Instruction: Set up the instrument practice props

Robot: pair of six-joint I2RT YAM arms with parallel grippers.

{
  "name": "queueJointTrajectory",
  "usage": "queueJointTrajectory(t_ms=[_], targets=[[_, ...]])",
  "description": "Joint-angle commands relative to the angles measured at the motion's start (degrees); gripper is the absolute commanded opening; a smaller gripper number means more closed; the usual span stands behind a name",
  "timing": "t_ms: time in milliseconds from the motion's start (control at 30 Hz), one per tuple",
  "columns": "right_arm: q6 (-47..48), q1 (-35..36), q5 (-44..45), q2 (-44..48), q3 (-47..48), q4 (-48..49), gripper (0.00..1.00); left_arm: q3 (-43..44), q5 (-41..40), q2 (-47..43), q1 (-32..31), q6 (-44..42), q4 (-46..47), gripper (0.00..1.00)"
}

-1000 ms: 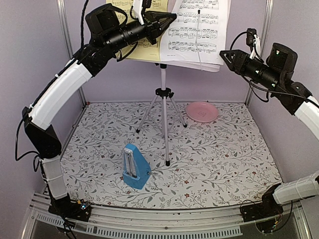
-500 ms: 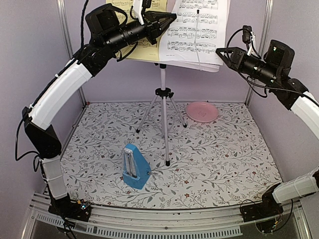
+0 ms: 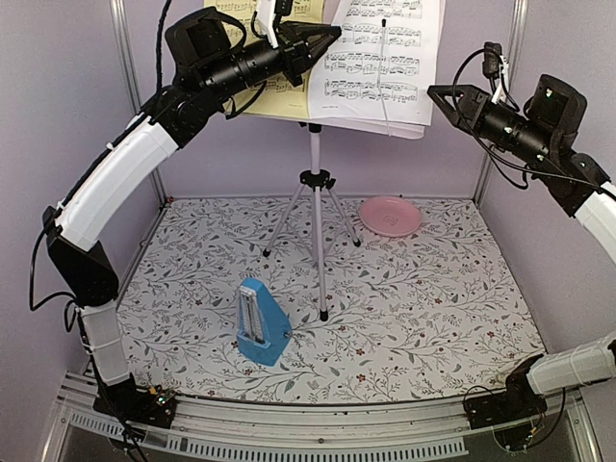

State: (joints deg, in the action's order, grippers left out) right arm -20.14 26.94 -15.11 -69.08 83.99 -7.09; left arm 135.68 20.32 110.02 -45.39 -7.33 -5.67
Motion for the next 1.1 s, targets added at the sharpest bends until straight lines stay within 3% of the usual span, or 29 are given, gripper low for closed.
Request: queueJointTrajectory(t_ms=[0, 133, 300, 433, 1067], targets=[[-0.11, 0.04, -0.80, 0.85, -0.40, -0.64, 0.32, -0.38, 0.07, 0.99, -0.39, 0.00, 1.28, 0.00], [-0.66, 0.07, -0.90, 0.23, -0.44, -0.13, 0.33, -0.37, 0.07, 0.90, -0.33, 0.00, 1.11, 0.00], [-1.21, 0.05, 1.75, -0.26, -0.31, -0.27, 0.47, -0.67, -0.01, 0.77, -0.45, -0.08, 1.02, 0.00], [-1.24, 0.09, 4.01, 0.13, -0.60, -0.73, 0.48, -0.67, -0.10, 0.75, -0.44, -0.19, 1.04, 0.00], [-0.94, 0.05, -4.01, 0.47, -3.07, 0.87, 0.18, -0.80, 0.13, 0.98, -0.49, -0.03, 1.28, 0.00]])
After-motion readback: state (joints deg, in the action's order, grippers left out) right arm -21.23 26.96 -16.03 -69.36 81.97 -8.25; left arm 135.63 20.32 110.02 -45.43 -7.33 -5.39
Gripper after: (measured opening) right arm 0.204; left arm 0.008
